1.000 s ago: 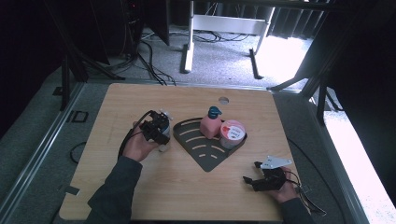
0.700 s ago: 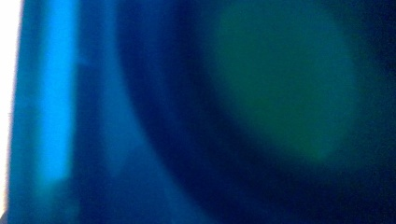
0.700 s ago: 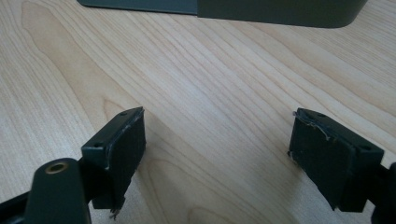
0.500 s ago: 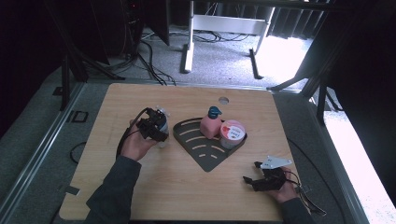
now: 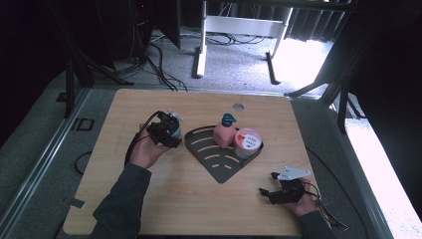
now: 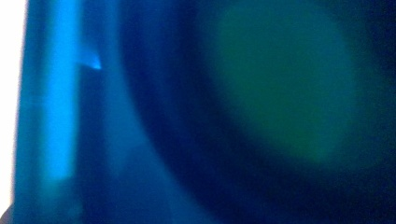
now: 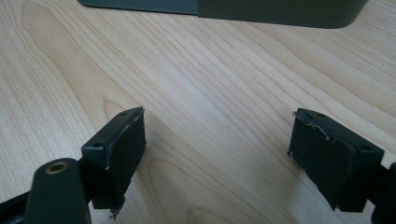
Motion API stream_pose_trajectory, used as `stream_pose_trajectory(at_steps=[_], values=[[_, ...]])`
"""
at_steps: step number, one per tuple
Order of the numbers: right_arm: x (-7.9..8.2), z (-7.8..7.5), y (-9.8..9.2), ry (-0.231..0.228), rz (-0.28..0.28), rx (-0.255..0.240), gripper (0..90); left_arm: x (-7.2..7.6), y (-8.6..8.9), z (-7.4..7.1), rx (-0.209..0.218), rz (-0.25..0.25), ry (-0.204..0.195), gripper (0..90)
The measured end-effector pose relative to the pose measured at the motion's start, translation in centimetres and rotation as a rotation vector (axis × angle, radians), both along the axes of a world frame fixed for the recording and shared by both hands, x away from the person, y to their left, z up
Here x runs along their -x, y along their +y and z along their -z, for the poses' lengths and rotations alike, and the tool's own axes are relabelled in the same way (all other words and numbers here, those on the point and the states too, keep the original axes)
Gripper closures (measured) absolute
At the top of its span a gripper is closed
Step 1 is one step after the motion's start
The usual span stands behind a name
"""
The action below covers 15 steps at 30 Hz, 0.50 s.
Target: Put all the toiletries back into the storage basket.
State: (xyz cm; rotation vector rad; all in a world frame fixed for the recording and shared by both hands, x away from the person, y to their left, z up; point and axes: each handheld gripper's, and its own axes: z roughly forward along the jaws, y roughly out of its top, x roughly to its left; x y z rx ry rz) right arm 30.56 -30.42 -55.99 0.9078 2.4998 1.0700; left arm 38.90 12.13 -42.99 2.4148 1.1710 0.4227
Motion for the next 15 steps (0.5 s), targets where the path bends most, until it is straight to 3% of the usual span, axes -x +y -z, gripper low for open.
stream_pose_trajectory(at_steps=[15], values=[[0.0, 0.0, 0.0, 0.000, 0.000, 0.000, 18.2, -0.5, -1.2, -0.8, 0.012, 0.026, -0.016, 55.1]])
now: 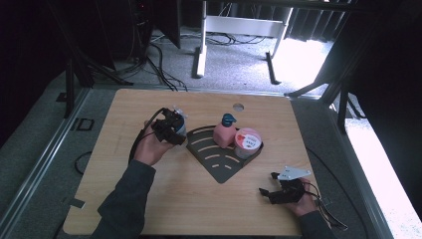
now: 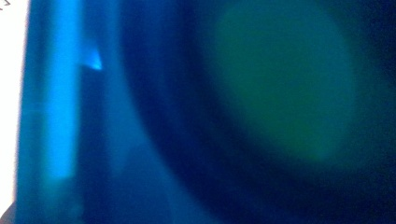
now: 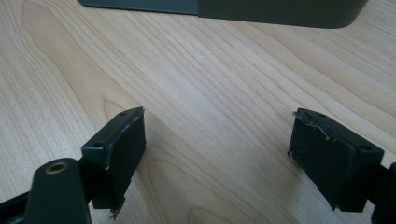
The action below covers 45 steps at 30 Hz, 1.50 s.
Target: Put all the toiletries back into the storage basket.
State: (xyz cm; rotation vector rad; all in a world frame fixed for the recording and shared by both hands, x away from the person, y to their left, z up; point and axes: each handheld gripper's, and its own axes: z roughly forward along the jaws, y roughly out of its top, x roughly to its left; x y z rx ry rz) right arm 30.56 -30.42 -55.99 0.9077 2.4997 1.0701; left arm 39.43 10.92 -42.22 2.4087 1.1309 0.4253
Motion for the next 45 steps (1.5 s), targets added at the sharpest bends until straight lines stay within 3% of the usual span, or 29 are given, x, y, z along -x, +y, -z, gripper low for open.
stream_pose_trajectory(at_steps=[11, 45], values=[[0.0, 0.0, 0.0, 0.000, -0.001, 0.000, 18.2, -0.3, -1.0, -0.4, 0.012, 0.010, -0.017, 55.1], [0.0, 0.0, 0.0, 0.000, -0.003, 0.000, 18.2, -2.1, -3.9, 0.3, 0.036, 0.024, -0.031, 55.1]])
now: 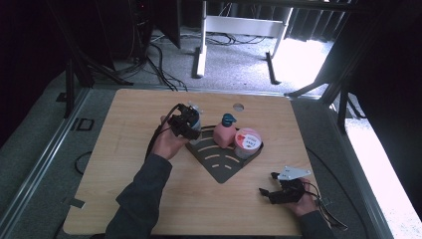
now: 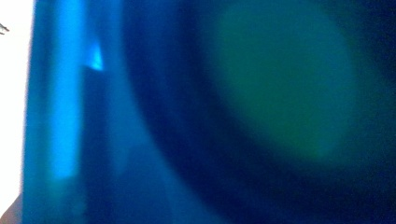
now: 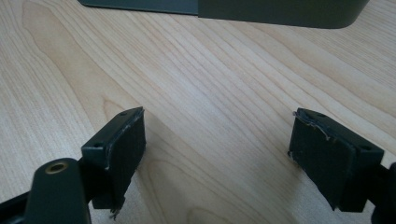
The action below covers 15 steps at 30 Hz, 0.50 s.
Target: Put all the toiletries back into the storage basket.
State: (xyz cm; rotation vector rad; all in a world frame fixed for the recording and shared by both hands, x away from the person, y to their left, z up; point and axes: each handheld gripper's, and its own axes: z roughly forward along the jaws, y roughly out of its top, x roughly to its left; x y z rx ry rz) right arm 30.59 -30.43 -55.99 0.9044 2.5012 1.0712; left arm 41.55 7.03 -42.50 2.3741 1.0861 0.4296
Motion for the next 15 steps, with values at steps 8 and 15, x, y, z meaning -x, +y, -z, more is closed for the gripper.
stream_pose_trajectory(at_steps=[8, 15], values=[[0.00, 0.00, 0.00, 0.000, 0.000, 0.000, 18.2, -0.30, -0.29, 0.30, 0.002, -0.004, -0.006, 55.1], [0.01, 0.00, 0.00, 0.001, 0.000, 0.000, 18.2, -0.55, -0.79, 0.63, 0.004, -0.001, -0.016, 55.0]])
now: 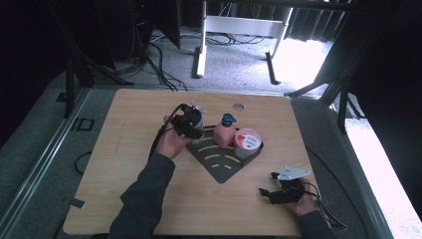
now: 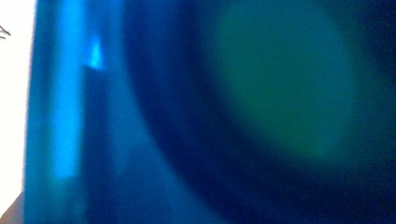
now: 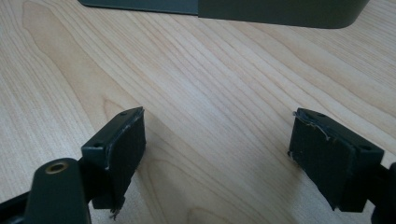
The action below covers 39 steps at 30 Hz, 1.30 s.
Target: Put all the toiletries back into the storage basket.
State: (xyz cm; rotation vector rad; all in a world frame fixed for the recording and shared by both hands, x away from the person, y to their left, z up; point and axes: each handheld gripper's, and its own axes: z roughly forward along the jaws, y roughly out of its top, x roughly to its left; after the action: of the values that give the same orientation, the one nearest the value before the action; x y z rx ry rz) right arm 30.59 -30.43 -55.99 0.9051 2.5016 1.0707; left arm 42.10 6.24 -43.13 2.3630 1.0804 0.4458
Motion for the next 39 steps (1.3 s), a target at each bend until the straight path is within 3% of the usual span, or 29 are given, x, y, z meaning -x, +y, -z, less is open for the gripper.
stream_pose_trajectory(at_steps=[39], values=[[0.0, 0.0, 0.0, 0.000, 0.000, 0.000, 18.2, -2.5, -2.1, 2.0, 0.004, -0.023, 0.001, 55.0]])
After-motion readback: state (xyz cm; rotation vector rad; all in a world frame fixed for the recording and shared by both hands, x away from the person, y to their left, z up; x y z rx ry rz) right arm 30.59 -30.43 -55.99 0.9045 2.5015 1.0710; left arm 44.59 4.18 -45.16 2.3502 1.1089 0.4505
